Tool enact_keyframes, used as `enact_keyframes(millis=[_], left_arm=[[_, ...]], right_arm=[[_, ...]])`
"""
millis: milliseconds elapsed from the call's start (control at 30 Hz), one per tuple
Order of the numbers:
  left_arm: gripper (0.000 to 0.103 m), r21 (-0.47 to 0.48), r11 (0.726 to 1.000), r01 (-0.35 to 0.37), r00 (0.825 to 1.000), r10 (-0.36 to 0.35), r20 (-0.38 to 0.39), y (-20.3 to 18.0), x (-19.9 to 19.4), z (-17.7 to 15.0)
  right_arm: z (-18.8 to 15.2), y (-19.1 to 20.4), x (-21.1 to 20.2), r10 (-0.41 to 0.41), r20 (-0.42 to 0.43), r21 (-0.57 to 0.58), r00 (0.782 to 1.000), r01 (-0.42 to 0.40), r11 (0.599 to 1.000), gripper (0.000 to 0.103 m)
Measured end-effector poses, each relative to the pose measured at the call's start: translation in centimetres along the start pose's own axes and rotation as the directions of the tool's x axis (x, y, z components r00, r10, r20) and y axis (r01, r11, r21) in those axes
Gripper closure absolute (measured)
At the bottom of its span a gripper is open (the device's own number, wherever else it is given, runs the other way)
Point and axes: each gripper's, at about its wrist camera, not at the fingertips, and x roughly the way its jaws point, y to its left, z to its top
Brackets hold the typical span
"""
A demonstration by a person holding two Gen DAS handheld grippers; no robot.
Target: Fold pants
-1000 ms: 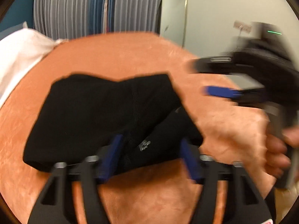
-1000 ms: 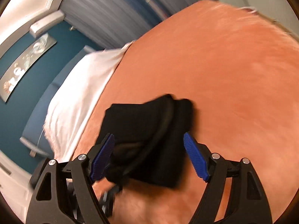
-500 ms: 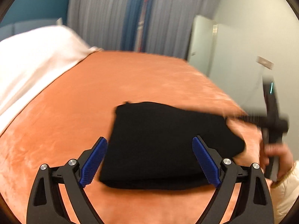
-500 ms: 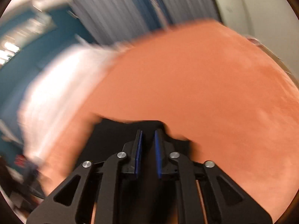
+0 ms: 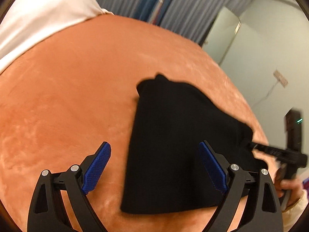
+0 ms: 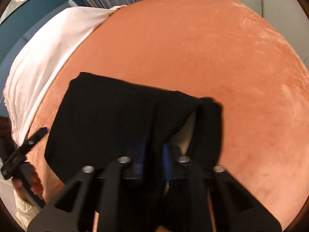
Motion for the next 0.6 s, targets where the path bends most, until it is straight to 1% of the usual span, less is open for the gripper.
enact_keyframes(millis=[33, 67, 100, 133, 167, 200, 233, 267, 300, 333, 367, 400, 433, 467, 500, 533, 567, 600], left_arm=[[0.013, 0.018, 1.000, 0.000, 1.000, 0.000, 0.008, -0.3, 0.0, -0.2], [0.013, 0.036, 0.999, -0.001, 1.000, 0.000, 0.024, -0.6, -0.1, -0.4], [0.013, 0.057, 0.998, -0.005, 0.999, 0.003, 0.041, -1.1, -0.2, -0.5], [0.013, 0.073, 0.997, -0.005, 0.999, 0.002, 0.046, -1.5, 0.1, -0.6], [0.013, 0.082, 0.997, -0.001, 0.999, -0.002, 0.040, -1.9, 0.5, -0.7], [0.013, 0.088, 0.996, 0.004, 1.000, -0.006, 0.013, -2.3, 1.1, -1.1], [0.013, 0.092, 0.996, 0.013, 1.000, -0.011, -0.022, -2.8, 1.9, -1.5], [0.013, 0.096, 0.995, 0.018, 0.999, -0.013, -0.045, -3.2, 2.5, -1.9], [0.013, 0.110, 0.994, 0.010, 0.997, -0.001, -0.078, -3.5, 3.3, -2.6], [0.013, 0.106, 0.994, 0.004, 0.996, 0.006, -0.094, -3.5, 3.8, -3.0], [0.012, 0.089, 0.996, -0.011, 0.994, 0.020, -0.104, -3.3, 4.3, -3.5], [0.011, 0.065, 0.998, -0.011, 0.995, 0.018, -0.103, -2.9, 4.4, -3.7], [0.010, 0.034, 0.999, 0.002, 0.995, 0.001, -0.103, -2.6, 4.4, -3.7], [0.010, 0.016, 1.000, 0.008, 0.995, -0.006, -0.102, -2.4, 4.3, -3.6], [0.010, 0.000, 1.000, 0.012, 0.996, -0.012, -0.093, -2.2, 4.1, -3.6], [0.012, -0.018, 1.000, 0.020, 0.997, -0.021, -0.072, -2.1, 3.6, -3.5], [0.012, -0.032, 0.999, 0.037, 0.998, -0.038, -0.041, -2.0, 2.9, -3.4], [0.012, -0.033, 0.997, 0.071, 0.997, -0.071, 0.006, -2.1, 1.8, -3.2]], right_arm=[[0.2, 0.3, -1.9, 0.012, 0.058, 0.002, 0.998, -0.013, 1.000, 0.097], [0.4, 0.1, -4.1, 0.013, 0.127, 0.008, 0.992, -0.014, 1.000, 0.097], [0.5, -0.6, -5.0, -0.015, 0.160, 0.013, 0.987, 0.013, 1.000, 0.098], [0.6, -1.3, -4.8, -0.062, 0.155, 0.017, 0.986, 0.060, 0.998, 0.098], [0.0, -3.1, -3.0, -0.146, 0.105, 0.038, 0.984, 0.143, 0.989, 0.097], [-0.7, -4.3, -0.9, -0.175, 0.032, 0.054, 0.984, 0.174, 0.983, 0.094], [-1.2, -4.8, 1.0, -0.177, -0.044, 0.056, 0.983, 0.179, 0.982, 0.085], [-1.2, -4.2, 0.7, -0.186, -0.039, 0.058, 0.982, 0.188, 0.980, 0.082], [-0.7, -3.3, -0.4, -0.204, -0.008, 0.054, 0.979, 0.204, 0.977, 0.079], [0.3, -2.1, -2.1, -0.229, 0.050, 0.051, 0.972, 0.227, 0.973, 0.079], [1.8, -0.2, -4.7, -0.246, 0.155, 0.038, 0.957, 0.243, 0.969, 0.077], [3.2, 1.2, -6.0, -0.225, 0.212, 0.017, 0.951, 0.227, 0.974, 0.066], [5.0, 2.5, -6.7, -0.174, 0.235, -0.008, 0.956, 0.181, 0.983, 0.061], [7.1, 4.4, -6.1, -0.076, 0.212, -0.041, 0.974, 0.086, 0.995, 0.058], [8.7, 6.2, -4.7, 0.005, 0.162, -0.068, 0.987, 0.006, 0.998, 0.058], [10.2, 8.2, -2.4, 0.072, 0.085, -0.108, 0.994, -0.063, 0.992, 0.057], [11.4, 10.8, 0.9, 0.084, 0.002, -0.160, 0.997, -0.082, 0.984, 0.056], [11.9, 12.5, 3.4, 0.068, -0.052, -0.193, 0.996, -0.076, 0.978, 0.056]])
